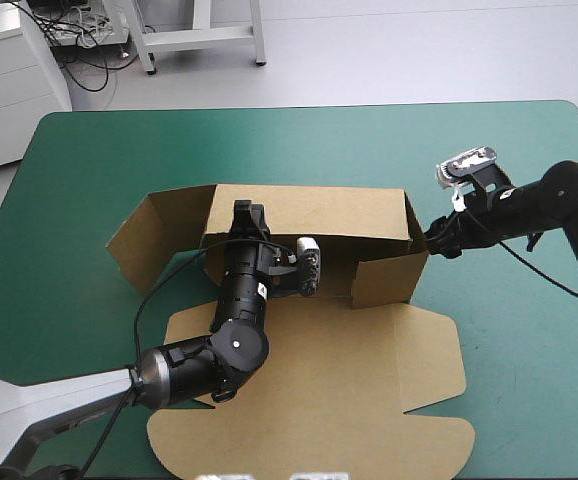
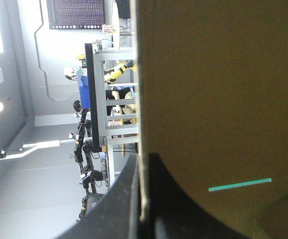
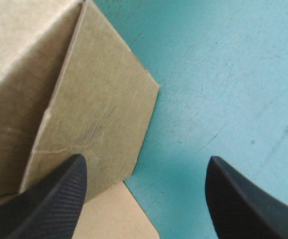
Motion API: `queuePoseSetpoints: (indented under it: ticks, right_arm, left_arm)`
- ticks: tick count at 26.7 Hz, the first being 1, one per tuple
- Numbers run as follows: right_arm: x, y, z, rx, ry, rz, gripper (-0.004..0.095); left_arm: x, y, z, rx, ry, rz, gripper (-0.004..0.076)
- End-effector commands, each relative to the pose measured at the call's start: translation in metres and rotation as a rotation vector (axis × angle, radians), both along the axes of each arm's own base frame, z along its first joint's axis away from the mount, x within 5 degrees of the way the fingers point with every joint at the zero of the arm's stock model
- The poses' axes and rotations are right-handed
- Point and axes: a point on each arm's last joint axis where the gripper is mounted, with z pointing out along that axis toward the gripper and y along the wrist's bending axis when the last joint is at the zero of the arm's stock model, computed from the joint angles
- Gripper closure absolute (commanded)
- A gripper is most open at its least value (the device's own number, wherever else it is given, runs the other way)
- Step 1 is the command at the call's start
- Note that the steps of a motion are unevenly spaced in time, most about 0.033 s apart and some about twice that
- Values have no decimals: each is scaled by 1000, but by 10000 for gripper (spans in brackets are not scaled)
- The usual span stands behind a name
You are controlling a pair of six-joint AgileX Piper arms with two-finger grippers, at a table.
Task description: Fold the box
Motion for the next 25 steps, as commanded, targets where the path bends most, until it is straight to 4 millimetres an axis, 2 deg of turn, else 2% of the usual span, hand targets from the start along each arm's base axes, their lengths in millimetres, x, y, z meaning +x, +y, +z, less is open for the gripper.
queuePoseSetpoints:
  ticks: [1, 3, 6, 13, 25]
  right_arm:
    - [-11, 0, 25, 26, -75, 1, 278]
    - [-13, 1, 23, 28, -60, 2, 278]
    - [-20, 2, 4, 44, -19, 1, 278]
    - [-35, 5, -14, 97, -67, 16, 278]
    - [-37, 11, -14, 154, -106, 69, 278]
  left_arm:
    - [-1, 3, 29, -17, -144, -1, 756]
    - [-1, 3, 29, -17, -144, -1, 756]
    - [-1, 3, 29, -12, -144, -1, 756]
    - [-1, 3, 29, -15, -143, -3, 756]
    - [-1, 3, 29, -14, -142, -5, 756]
